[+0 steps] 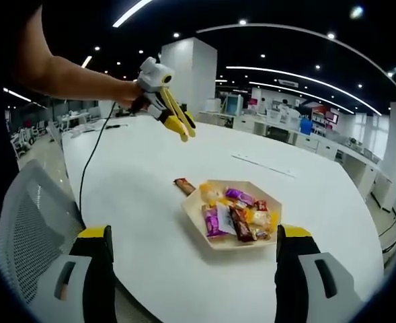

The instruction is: Place the target food into the container with the food tongs after gripping and lifting it, then release it inside without dropping or visibly crushing the food.

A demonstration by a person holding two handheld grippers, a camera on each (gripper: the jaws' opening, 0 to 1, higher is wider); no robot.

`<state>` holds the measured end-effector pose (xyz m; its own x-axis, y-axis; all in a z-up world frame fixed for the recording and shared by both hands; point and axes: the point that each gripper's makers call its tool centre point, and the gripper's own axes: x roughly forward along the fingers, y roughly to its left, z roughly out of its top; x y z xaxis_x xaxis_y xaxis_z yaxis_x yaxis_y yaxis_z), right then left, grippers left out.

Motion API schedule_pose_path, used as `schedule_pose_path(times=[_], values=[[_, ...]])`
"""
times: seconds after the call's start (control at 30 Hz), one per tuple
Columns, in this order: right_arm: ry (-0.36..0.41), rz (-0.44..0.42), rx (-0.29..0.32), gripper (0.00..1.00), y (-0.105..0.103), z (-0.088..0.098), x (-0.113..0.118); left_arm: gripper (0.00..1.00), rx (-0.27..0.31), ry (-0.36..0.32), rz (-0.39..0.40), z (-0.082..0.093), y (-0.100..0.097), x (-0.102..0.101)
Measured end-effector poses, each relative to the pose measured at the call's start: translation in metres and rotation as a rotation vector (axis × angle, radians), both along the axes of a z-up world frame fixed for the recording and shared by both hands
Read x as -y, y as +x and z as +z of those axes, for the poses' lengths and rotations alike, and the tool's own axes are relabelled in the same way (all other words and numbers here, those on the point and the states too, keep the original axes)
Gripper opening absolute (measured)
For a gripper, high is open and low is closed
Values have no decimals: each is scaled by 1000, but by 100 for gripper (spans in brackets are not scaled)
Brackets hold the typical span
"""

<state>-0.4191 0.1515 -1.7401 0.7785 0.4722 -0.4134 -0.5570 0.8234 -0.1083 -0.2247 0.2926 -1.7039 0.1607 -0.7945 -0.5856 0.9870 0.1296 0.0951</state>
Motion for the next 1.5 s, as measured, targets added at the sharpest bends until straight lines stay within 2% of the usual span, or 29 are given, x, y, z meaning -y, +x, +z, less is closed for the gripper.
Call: schedule_pose_path(times=[0.17, 0.2, 0.27, 0.33, 0.57, 0.83, 0.93, 1.1, 1.17, 1.5], values=[[1, -5, 3, 99, 0, 1, 1, 26, -19, 18, -25, -15, 0, 0], [0, -3, 3, 99, 0, 1, 0, 26, -50, -14, -21, -18, 0, 2], [-2, -2, 0, 99, 0, 0, 0, 26, -46, -35, -23, -21, 3, 2], [-1, -6, 3, 99, 0, 1, 1, 26, -35, -12, -40, -30, 1, 2], [3, -10, -1, 99, 0, 0, 2, 26, -53, 25, -98, -55, -8, 6], [21, -8, -1, 99, 0, 2, 1, 26, -69, 59, -109, -76, -8, 8], [22, -5, -5, 99, 0, 1, 0, 26, -78, 96, -127, -89, -11, 5], [29, -3, -10, 99, 0, 1, -1, 26, -109, 112, -126, -106, -15, 6], [28, -3, -6, 99, 0, 2, -1, 26, -103, 136, -127, -116, -15, 6], [28, -10, -8, 99, 0, 1, 0, 26, -110, 154, -132, -126, -17, 5]])
